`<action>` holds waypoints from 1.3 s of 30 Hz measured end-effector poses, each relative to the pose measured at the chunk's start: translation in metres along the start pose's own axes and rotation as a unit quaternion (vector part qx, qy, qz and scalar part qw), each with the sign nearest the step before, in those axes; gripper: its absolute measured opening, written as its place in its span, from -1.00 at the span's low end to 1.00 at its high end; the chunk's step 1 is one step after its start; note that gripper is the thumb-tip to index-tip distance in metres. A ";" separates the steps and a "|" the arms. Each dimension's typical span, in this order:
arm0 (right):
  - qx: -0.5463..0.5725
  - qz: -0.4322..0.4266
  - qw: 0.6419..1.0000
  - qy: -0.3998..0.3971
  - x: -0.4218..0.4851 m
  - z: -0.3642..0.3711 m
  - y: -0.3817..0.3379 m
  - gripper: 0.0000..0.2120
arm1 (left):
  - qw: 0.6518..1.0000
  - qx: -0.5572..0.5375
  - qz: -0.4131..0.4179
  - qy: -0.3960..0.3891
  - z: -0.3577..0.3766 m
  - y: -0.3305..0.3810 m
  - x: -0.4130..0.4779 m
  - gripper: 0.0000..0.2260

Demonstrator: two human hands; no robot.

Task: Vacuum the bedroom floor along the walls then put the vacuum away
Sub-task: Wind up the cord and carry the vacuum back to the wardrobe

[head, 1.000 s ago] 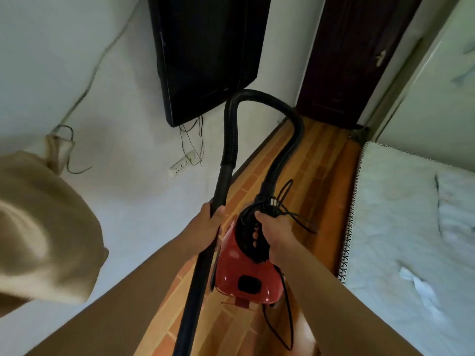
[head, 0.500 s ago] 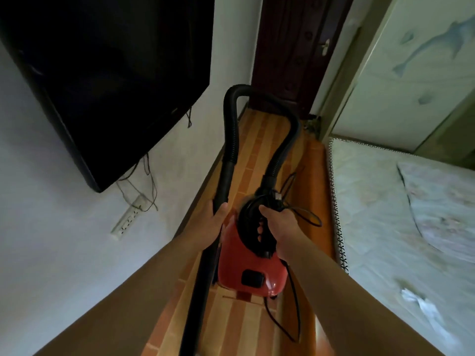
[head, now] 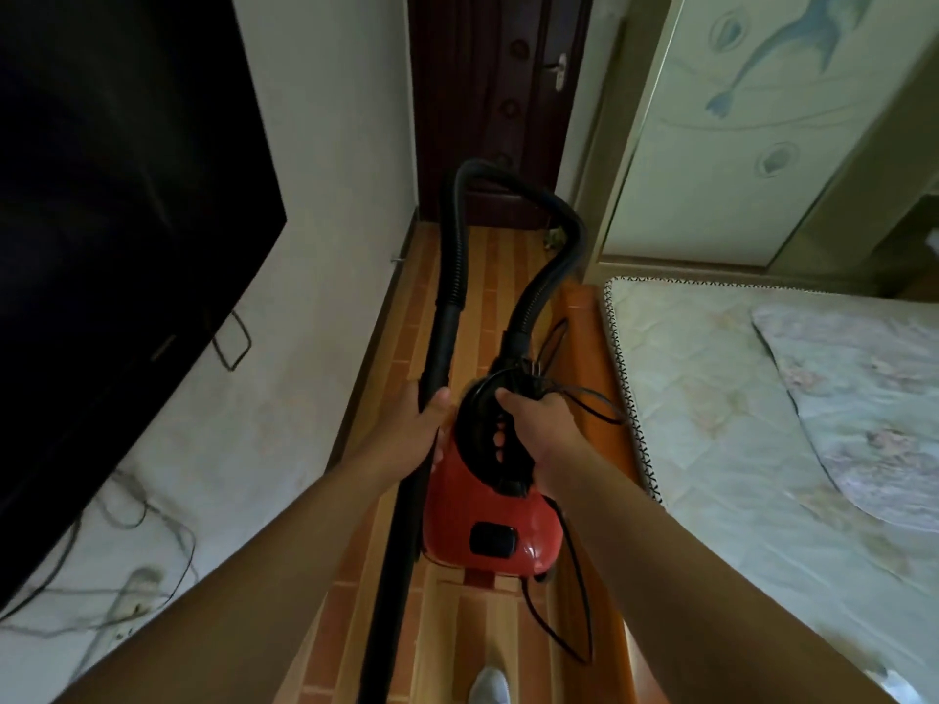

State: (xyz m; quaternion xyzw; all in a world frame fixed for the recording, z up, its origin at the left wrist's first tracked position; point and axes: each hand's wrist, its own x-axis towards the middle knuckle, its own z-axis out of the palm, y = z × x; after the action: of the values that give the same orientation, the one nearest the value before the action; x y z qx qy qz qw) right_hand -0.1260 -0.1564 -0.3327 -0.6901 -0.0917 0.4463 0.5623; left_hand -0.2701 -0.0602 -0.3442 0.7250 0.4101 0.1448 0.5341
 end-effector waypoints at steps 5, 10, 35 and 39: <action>-0.023 -0.024 0.999 0.010 0.086 -0.003 -0.067 -0.86 | 0.999 -0.039 0.003 0.010 -0.009 0.038 0.102 -0.76; -0.042 -0.039 0.998 0.030 0.179 0.008 -0.121 -0.86 | 0.999 -0.041 0.008 0.008 -0.025 0.046 0.217 -0.73; 0.061 -0.049 0.991 0.107 0.598 0.012 -0.364 -0.87 | 0.989 0.049 0.099 -0.099 -0.019 0.160 0.747 -0.63; 0.062 -0.042 0.990 0.119 0.661 0.007 -0.409 -0.87 | 0.991 0.036 0.089 -0.089 -0.018 0.188 0.818 -0.65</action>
State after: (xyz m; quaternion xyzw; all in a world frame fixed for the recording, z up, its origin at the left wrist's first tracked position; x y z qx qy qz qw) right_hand 0.4096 0.4076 -0.3205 -0.6976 -0.0252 0.3417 0.6293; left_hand 0.3091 0.5470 -0.3553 0.7872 0.2995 0.1120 0.5273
